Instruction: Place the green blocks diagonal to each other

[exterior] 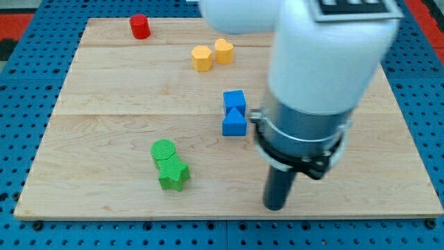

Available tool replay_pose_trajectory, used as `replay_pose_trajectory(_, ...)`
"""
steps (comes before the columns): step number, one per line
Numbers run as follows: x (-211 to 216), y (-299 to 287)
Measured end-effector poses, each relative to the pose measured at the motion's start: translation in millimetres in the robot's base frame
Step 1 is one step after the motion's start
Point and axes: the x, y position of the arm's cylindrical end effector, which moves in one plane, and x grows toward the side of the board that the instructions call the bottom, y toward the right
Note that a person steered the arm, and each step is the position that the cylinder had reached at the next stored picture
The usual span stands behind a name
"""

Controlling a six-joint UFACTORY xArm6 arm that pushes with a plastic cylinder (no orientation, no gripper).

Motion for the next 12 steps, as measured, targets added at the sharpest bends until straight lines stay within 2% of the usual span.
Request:
replay_pose_trajectory(2,-14.8,-72.4)
replay_pose_trajectory(4,-76.6,-167.3)
replay_pose_trajectory(5,-122.2,-212.0)
replay_pose_trajectory(8,-127.0,-238.4)
replay_pose_trajectory(9,-137.9,-263.1)
replay_pose_trajectory(12,-138.0,-260.4)
